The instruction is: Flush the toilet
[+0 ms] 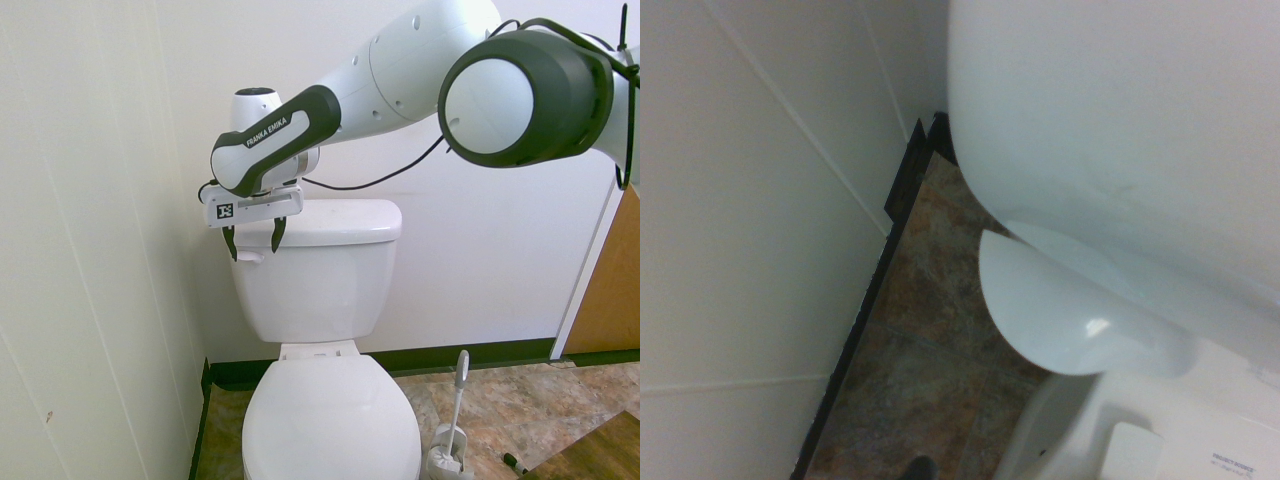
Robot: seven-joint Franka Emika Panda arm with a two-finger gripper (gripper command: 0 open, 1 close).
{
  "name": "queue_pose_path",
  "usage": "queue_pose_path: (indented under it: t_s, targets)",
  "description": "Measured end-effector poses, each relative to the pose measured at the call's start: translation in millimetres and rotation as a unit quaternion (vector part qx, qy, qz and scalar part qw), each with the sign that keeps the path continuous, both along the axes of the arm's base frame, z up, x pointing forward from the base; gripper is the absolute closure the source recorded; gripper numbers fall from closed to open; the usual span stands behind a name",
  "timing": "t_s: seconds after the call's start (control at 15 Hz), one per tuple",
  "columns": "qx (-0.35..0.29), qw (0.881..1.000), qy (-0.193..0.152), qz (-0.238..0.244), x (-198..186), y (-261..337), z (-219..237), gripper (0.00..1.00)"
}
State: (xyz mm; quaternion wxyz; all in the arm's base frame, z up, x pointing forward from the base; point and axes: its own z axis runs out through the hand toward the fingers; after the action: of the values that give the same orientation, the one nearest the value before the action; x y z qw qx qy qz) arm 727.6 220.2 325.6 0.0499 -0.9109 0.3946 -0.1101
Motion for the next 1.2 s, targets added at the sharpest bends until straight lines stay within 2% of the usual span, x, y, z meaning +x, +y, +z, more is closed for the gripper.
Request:
queue_pose_path:
  t_s: [1.2]
  targets:
    - [0.001,0.999,-0.038,-0.039,29,14,-6,1.0]
